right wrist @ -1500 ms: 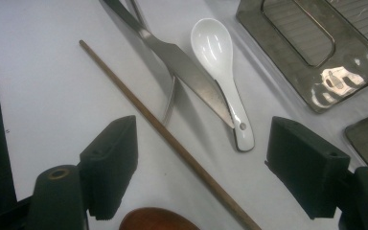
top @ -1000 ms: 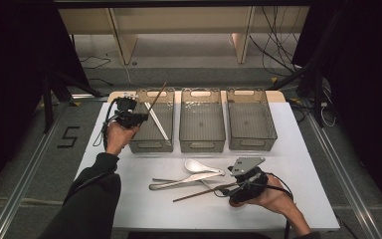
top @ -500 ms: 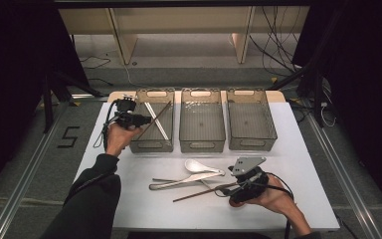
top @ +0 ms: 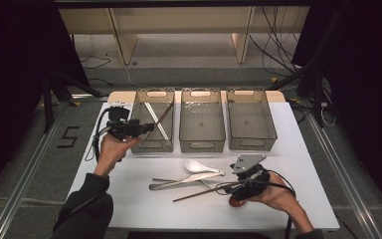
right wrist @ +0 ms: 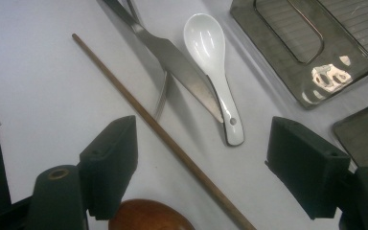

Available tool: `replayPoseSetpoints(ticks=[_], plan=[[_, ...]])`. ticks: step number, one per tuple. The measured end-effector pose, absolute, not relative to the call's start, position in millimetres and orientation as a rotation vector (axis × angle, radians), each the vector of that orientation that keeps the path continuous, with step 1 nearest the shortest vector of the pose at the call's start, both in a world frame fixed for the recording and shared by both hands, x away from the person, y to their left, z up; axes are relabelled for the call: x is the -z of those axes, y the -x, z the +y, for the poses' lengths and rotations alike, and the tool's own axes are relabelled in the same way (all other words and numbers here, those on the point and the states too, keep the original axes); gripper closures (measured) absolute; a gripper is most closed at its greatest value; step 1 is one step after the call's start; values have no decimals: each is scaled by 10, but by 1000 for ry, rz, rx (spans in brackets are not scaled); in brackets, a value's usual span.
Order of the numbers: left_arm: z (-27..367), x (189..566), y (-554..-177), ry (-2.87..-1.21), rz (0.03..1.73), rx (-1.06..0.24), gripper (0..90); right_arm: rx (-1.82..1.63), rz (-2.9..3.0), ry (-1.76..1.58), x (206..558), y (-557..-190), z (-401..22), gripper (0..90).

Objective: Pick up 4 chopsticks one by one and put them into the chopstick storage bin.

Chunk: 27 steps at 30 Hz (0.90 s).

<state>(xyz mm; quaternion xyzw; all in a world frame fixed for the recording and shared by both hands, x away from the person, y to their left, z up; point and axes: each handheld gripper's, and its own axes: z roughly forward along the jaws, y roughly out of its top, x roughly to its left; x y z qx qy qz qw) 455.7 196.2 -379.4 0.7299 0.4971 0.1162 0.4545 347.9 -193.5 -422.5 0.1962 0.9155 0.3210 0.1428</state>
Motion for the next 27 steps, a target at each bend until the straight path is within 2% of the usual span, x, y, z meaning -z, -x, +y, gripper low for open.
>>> replayPoseSetpoints(ticks=[8, 20, 27], plan=[[1887, 3791, -4174, -1812, 1141, -289, 236, -825, 2690, -539, 4208, -3583, -1930, 270], [1826, 3943, -3852, -1838, 1067, -230, 196, -669, 2789, -492, 4295, -3754, -1864, 322], [1810, 4046, -3710, -1845, 1033, -241, 195, -583, 2858, -448, 4342, -3807, -1793, 361]])
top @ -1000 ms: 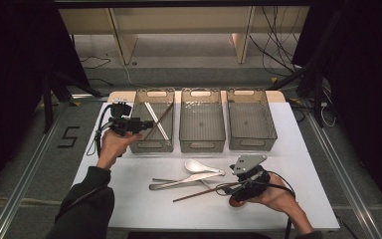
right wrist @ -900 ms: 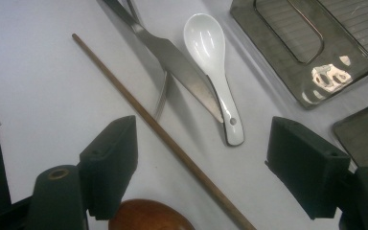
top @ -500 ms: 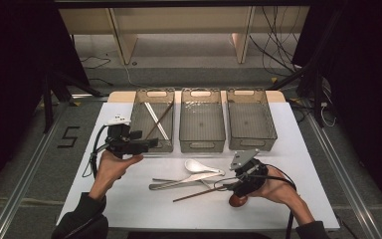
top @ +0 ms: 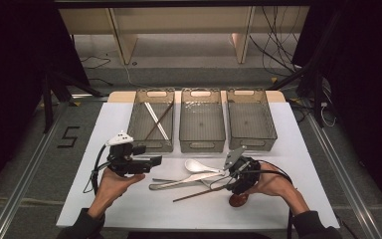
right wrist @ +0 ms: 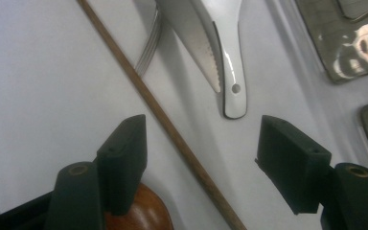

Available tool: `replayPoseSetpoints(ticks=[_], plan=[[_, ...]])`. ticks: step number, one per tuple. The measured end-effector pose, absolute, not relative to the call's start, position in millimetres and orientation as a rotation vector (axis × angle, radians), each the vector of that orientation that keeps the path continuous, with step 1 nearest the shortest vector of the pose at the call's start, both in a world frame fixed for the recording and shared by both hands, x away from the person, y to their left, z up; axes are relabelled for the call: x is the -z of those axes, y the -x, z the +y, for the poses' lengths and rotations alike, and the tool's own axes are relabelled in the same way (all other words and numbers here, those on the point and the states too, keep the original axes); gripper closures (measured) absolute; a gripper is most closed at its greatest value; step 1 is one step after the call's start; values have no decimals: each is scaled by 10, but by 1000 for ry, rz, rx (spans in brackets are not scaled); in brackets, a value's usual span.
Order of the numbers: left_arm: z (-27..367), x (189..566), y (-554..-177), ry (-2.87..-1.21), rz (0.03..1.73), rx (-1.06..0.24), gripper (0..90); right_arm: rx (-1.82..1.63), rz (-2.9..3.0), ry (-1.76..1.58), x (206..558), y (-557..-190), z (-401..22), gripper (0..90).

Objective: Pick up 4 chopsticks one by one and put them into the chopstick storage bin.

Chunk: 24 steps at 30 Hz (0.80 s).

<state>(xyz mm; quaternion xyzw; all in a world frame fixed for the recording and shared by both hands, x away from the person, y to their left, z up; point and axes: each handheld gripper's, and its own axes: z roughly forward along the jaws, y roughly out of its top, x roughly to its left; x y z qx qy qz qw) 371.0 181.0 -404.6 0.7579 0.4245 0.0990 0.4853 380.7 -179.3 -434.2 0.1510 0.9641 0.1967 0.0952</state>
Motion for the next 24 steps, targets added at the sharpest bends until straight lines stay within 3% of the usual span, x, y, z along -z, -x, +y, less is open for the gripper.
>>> replayPoseSetpoints(ticks=[6, 15, 24], plan=[[1848, 4111, -3593, -1845, 1016, -261, 191, -515, 2890, -420, 4382, -3831, -1769, 401], [1823, 4192, -3374, -1832, 969, -290, 191, -452, 2934, -329, 4469, -3852, -1704, 548], [1740, 4290, -3271, -1860, 951, -273, 190, -375, 2979, -259, 4540, -3866, -1659, 634]])
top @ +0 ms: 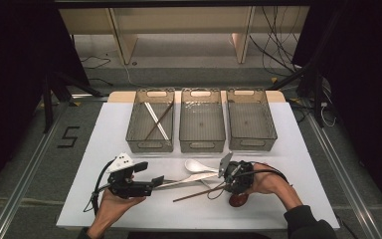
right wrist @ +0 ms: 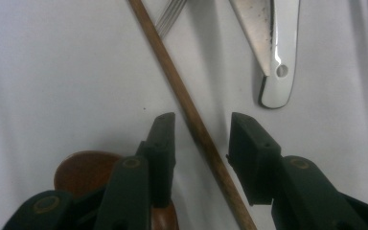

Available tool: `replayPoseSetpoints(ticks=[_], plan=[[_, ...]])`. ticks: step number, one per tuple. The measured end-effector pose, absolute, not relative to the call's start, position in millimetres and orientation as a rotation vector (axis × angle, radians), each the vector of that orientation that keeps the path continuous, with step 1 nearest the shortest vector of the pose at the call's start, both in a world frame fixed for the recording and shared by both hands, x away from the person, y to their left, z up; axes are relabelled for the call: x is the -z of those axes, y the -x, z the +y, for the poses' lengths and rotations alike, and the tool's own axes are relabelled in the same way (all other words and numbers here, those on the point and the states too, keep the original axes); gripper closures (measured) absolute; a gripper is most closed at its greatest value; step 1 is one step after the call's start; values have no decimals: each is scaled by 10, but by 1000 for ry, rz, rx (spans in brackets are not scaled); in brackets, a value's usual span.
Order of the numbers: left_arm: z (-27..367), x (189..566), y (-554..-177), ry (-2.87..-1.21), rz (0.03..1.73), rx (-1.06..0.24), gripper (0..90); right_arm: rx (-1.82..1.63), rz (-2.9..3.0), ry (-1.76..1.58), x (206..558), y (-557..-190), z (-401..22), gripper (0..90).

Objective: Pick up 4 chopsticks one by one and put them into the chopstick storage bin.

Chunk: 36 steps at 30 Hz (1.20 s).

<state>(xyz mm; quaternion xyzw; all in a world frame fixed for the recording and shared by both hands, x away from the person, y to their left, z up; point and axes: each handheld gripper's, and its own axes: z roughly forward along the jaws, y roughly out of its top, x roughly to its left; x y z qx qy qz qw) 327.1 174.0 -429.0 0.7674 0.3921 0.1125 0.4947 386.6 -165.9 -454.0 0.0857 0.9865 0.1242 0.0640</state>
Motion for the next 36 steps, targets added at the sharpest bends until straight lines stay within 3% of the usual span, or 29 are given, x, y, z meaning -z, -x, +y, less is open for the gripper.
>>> replayPoseSetpoints(ticks=[17, 36], plan=[[1711, 4302, -3253, -1879, 942, -268, 190, -232, 3021, -54, 4551, -3828, -1547, 812], [1697, 4307, -3258, -1883, 945, -266, 191, -287, 2984, 137, 4474, -3756, -1535, 851]])
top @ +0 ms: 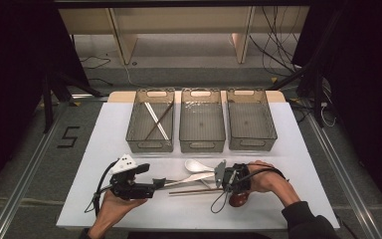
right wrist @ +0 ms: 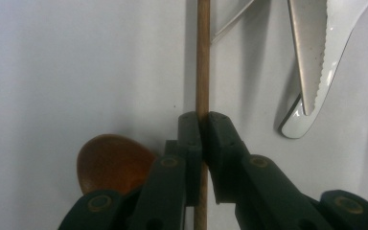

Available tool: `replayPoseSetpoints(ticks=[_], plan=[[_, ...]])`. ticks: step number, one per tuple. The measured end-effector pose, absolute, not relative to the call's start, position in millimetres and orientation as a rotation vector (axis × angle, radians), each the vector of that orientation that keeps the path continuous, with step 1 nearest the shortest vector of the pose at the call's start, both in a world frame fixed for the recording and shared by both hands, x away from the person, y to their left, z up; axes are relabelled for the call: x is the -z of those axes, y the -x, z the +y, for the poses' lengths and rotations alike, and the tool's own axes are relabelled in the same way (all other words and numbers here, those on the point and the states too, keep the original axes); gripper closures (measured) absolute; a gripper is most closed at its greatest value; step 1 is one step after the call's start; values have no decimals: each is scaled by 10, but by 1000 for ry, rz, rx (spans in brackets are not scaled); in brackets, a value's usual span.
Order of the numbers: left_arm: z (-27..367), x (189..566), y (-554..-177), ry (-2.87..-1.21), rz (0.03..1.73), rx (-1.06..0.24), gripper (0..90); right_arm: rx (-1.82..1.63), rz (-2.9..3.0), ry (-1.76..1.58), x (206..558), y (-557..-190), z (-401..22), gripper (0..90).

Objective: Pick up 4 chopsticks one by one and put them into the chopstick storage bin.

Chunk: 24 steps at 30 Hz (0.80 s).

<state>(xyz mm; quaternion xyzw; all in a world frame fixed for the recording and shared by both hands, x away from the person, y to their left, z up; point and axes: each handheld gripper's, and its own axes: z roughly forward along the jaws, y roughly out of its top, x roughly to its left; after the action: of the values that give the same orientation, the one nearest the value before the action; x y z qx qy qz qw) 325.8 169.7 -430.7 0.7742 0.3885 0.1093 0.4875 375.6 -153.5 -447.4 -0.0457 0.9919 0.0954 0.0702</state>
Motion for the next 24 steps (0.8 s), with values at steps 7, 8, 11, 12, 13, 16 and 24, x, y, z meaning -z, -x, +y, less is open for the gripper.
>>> replayPoseSetpoints(ticks=[7, 8, 11, 12, 13, 16, 24], plan=[[1693, 4305, -3262, -1888, 943, -263, 192, -320, 2945, 170, 4366, -3661, -1525, 852], [1690, 4304, -3262, -1891, 942, -262, 192, -324, 2937, 176, 4346, -3651, -1524, 852], [1667, 4295, -3264, -1899, 939, -249, 193, -340, 2922, 191, 4282, -3626, -1524, 852], [1657, 4288, -3267, -1906, 932, -249, 194, -354, 2917, 192, 4262, -3615, -1524, 852], [1647, 4276, -3269, -1922, 925, -239, 196, -362, 2909, 189, 4242, -3604, -1522, 852], [1582, 4230, -3277, -1967, 901, -205, 201, -374, 2890, 197, 4193, -3576, -1517, 852], [1302, 4178, -3319, -2189, 810, -108, 239, -391, 2870, 216, 4155, -3501, -1472, 852]])
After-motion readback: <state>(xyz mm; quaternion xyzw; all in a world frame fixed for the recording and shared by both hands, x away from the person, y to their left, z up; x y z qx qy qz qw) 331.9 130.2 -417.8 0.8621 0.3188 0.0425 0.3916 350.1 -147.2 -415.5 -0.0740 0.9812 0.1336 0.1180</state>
